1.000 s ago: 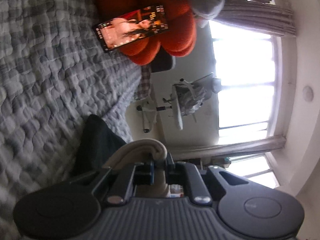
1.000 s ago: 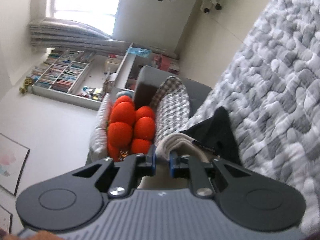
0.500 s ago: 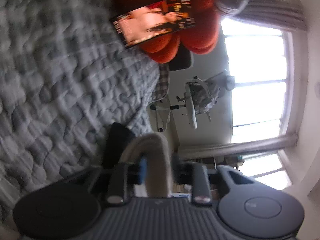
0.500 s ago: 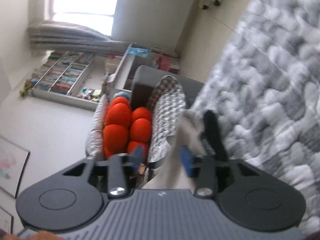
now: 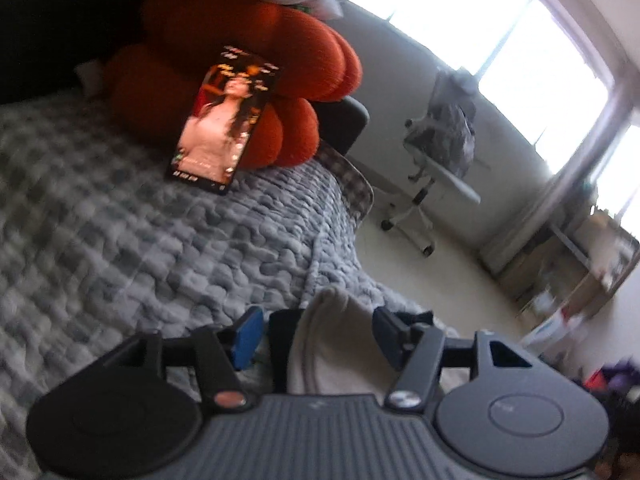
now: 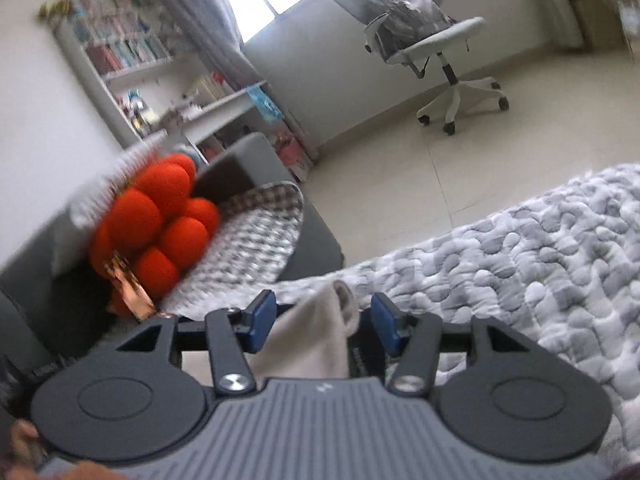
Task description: Fold clothes
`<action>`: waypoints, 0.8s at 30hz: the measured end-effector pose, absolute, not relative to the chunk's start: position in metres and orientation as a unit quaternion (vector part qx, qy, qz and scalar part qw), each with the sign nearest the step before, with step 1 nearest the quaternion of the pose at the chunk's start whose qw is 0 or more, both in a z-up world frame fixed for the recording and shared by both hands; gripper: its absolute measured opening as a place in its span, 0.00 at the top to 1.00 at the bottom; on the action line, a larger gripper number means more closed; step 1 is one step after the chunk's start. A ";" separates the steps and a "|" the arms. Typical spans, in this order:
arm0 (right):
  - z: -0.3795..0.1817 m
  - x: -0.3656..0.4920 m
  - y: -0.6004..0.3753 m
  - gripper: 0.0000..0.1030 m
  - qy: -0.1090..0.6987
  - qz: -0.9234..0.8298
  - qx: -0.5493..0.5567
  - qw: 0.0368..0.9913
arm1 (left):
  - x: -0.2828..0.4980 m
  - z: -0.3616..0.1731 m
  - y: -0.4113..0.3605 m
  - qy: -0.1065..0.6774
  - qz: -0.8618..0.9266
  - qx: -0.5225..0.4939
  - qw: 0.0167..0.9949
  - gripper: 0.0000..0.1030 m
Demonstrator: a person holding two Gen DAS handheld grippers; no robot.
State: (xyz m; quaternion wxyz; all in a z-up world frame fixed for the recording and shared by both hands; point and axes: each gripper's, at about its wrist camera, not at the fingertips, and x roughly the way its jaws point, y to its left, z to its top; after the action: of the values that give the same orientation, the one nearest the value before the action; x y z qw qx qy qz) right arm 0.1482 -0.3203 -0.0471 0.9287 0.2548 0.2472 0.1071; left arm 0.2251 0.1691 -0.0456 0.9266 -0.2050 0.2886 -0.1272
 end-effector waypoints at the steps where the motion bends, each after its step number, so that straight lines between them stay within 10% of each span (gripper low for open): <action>1: -0.050 0.151 -0.317 0.45 0.247 0.107 0.246 0.931 | 0.226 -0.046 0.166 0.287 -0.127 -0.191 0.930 0.42; 4: -0.057 0.156 -0.308 0.55 0.242 0.097 0.208 0.943 | 0.231 -0.045 0.156 0.284 -0.125 -0.167 0.936 0.56; 7: -0.057 0.158 -0.299 0.82 0.236 0.087 0.166 0.954 | 0.234 -0.045 0.149 0.285 -0.119 -0.155 0.938 0.92; 24: -0.065 0.166 -0.299 0.92 0.210 0.036 0.128 0.969 | 0.247 -0.054 0.142 0.263 -0.076 -0.130 0.953 0.94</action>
State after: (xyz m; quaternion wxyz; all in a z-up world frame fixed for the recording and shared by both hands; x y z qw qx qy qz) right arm 0.1657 -0.2989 -0.0648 0.9687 0.1281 0.2097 0.0360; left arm 0.2468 0.1424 -0.0539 0.9530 -0.1304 0.2627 -0.0758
